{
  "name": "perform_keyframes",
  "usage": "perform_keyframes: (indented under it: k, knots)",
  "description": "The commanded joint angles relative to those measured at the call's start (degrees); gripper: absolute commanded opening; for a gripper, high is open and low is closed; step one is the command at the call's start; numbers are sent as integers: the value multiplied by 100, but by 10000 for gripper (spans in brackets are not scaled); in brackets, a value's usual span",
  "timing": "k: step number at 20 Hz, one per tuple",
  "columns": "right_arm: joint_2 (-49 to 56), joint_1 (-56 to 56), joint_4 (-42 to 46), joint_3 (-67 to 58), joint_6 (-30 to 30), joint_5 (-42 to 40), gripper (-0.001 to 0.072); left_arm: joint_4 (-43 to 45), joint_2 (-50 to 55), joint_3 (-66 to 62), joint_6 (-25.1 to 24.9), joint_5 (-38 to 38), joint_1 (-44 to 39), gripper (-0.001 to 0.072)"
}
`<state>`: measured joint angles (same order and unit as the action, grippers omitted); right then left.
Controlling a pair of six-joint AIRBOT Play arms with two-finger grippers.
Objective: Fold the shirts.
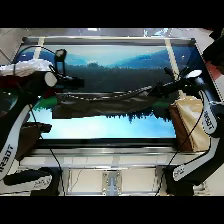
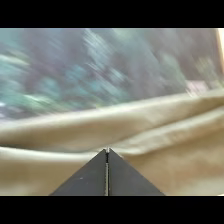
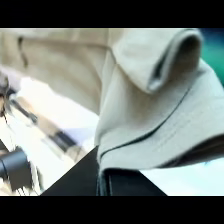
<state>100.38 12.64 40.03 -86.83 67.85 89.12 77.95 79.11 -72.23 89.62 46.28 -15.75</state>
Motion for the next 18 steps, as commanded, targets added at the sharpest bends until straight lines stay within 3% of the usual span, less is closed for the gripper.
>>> perform_keyframes:
  k: [1,5,8,9,13,18]
  knots:
    - [-905,74,313,-13,249,870,8,-199,455,0,-7,192,-846,10]
    - [-1928,251,651,-13,498,1248,9,-221,855,0,-4,15,-1906,9]
    - [-2422,175,691,-13,680,1172,8,-365,1165,-4,-9,-597,-2524,9]
    - [-2481,90,688,-15,756,1139,7,-726,1268,-7,-155,-658,-2645,9]
    - [-2485,-601,680,-13,824,507,8,-2946,1587,-9,-1895,-664,-2809,9]
    - [-2485,-1749,680,-13,826,-304,7,-3150,1985,-9,-1985,-667,-2605,10]
